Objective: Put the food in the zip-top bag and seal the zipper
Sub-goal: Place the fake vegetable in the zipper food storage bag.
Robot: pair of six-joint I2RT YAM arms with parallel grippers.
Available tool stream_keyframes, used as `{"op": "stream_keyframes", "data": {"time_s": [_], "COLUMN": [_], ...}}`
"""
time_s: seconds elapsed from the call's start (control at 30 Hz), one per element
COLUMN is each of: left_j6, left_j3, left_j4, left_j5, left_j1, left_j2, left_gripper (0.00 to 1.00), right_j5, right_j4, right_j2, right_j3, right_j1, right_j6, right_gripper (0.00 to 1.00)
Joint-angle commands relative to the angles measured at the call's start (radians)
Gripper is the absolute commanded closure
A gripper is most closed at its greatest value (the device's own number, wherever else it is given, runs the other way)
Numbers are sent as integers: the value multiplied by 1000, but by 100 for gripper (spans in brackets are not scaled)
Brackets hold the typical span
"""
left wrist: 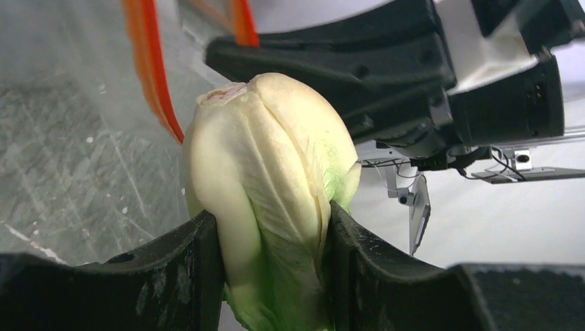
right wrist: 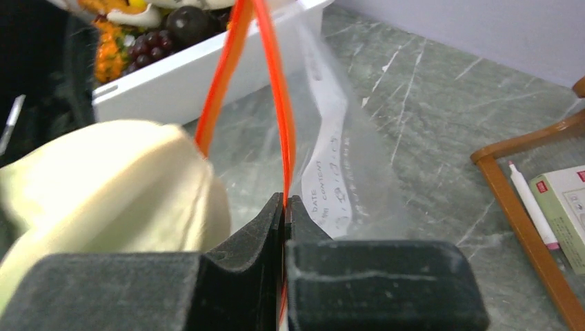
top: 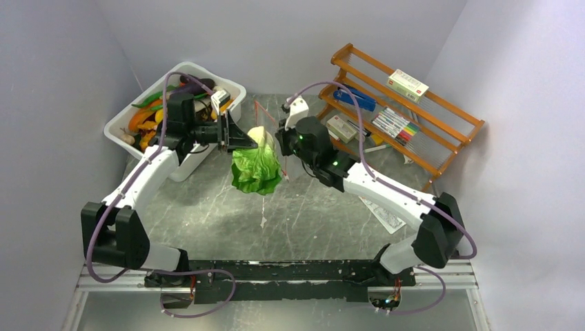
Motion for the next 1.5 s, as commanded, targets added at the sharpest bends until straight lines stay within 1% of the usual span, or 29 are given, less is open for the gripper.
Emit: {"op": "stream_keyframes", "data": {"time_s": [0.0, 0.13, 0.2, 0.23, 0.33, 0.43, 0.6, 0.73, 0.9, 1.03, 1.13, 1.2, 1.27, 1.3, 1.37, 1.47], "left_j6": [94, 182, 202, 213, 274, 333, 376, 380, 316, 240, 196, 228, 297, 317, 328, 317], "left_j3": [23, 66, 74, 76, 89, 100, 97, 92, 64, 38, 40, 57, 88, 96, 96, 94], "left_j4": [-107, -232, -247, -248, -259, -281, -287, -298, -233, -124, -60, -95, -198, -220, -222, -224], "left_j5": [-40, -57, -43, -34, -3, 12, 17, 5, 45, 74, 109, 90, 66, 75, 85, 22], "left_j1": [-8, -8, -8, -10, -19, -32, -53, -54, -54, -57, -58, -58, -58, -58, -58, -55], "left_j2": [40, 118, 145, 153, 160, 147, 109, 87, 45, 16, 31, 56, 87, 101, 114, 118], "left_gripper": [71, 71, 72, 73, 74, 73, 73, 72, 73, 73, 74, 74, 74, 74, 74, 74], "right_j5": [-83, -138, -199, -200, -133, -132, -96, -38, -22, -25, -59, -64, -79, -98, -114, -130], "right_j4": [166, 249, 290, 307, 283, 257, 240, 248, 268, 267, 296, 299, 304, 308, 304, 314], "right_j2": [-90, -158, -176, -179, -156, -140, -115, -100, -95, -82, -85, -89, -98, -104, -108, -132], "right_j3": [-86, -162, -200, -211, -210, -197, -185, -199, -212, -207, -212, -211, -209, -210, -208, -211], "right_j1": [2, 10, 11, 12, 12, 12, 12, 12, 12, 12, 12, 11, 13, 12, 12, 14], "right_j6": [-71, -126, -174, -190, -220, -240, -237, -231, -222, -218, -207, -194, -190, -190, -194, -189], "right_gripper": [100, 100, 100, 100, 100, 100, 100, 100, 100, 100, 100, 100, 100, 100, 100, 100]}}
